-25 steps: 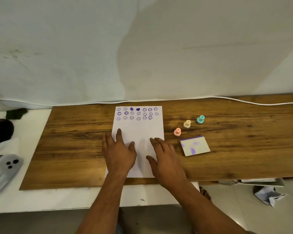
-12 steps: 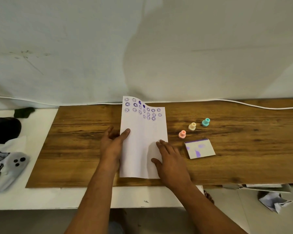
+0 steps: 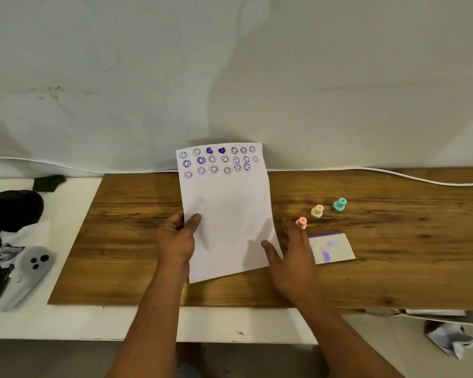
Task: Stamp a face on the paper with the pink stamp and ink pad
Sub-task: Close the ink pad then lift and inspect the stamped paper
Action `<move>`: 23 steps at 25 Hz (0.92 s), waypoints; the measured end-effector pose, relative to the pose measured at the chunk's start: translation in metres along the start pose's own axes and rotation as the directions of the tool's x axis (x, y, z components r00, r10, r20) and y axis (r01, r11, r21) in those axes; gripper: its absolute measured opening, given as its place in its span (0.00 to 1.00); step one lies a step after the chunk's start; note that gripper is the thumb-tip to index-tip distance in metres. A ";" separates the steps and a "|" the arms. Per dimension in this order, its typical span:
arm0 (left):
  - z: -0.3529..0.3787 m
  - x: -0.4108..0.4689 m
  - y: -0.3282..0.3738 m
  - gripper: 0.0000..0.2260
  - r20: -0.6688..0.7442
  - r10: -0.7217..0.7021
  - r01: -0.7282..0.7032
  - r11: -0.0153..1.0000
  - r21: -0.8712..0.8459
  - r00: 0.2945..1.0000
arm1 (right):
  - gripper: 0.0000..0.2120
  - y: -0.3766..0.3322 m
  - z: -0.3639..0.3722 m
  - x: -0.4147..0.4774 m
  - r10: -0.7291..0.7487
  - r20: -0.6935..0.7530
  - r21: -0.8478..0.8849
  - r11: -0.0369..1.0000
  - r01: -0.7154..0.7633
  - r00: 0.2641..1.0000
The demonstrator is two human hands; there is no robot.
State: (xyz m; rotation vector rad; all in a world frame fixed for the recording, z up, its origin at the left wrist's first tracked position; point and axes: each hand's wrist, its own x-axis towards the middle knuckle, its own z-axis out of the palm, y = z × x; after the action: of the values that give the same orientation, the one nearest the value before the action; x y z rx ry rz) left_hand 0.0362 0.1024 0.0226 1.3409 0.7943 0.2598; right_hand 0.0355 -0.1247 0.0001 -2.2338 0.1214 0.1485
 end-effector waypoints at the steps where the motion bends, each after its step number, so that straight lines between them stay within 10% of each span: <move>1: -0.001 0.000 0.001 0.07 0.030 -0.021 0.022 0.999 -0.038 0.999 | 0.34 -0.003 -0.004 0.004 0.048 0.001 0.103 0.993 -0.048 0.999; 5: -0.004 0.004 0.000 0.10 0.141 -0.079 0.097 0.987 -0.127 0.987 | 0.28 -0.011 -0.022 0.022 0.187 0.081 0.406 0.891 -0.204 0.979; 8: -0.005 0.008 -0.007 0.13 0.046 -0.046 0.040 0.991 0.128 0.998 | 0.09 -0.002 -0.027 0.031 0.197 0.121 0.527 0.818 -0.231 0.973; 23: 0.009 0.002 -0.003 0.09 0.048 0.128 -0.129 0.992 0.001 0.991 | 0.04 0.007 -0.037 0.044 0.145 -0.010 0.626 0.773 -0.107 0.989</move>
State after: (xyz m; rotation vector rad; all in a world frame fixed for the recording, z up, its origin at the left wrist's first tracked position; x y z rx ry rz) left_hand 0.0426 0.0959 0.0189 1.3995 0.6694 0.3263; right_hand 0.0803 -0.1601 0.0106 -1.5572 0.3079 0.0964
